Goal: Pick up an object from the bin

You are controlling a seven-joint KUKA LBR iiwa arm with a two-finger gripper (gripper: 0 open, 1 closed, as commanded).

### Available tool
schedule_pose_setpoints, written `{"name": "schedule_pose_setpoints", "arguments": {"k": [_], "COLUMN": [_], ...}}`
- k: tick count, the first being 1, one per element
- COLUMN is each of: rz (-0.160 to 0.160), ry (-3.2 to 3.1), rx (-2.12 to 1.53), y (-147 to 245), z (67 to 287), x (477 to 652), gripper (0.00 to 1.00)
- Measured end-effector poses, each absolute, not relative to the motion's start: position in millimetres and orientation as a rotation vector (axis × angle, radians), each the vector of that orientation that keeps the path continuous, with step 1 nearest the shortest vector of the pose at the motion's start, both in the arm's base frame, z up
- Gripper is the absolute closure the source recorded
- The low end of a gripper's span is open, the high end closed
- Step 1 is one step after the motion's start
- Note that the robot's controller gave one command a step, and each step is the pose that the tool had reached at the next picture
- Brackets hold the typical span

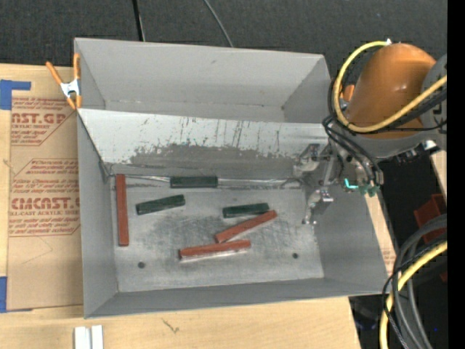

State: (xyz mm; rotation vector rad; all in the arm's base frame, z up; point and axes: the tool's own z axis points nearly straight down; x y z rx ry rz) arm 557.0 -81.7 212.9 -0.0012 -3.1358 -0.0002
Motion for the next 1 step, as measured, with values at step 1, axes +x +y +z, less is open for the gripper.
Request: {"name": "schedule_pose_setpoints", "arguments": {"k": [1], "rz": [0.001], "ry": [-3.143], "rx": [0.0], "y": [-81.5], "z": [217.4], "x": [558.6], "gripper": [0.0]}}
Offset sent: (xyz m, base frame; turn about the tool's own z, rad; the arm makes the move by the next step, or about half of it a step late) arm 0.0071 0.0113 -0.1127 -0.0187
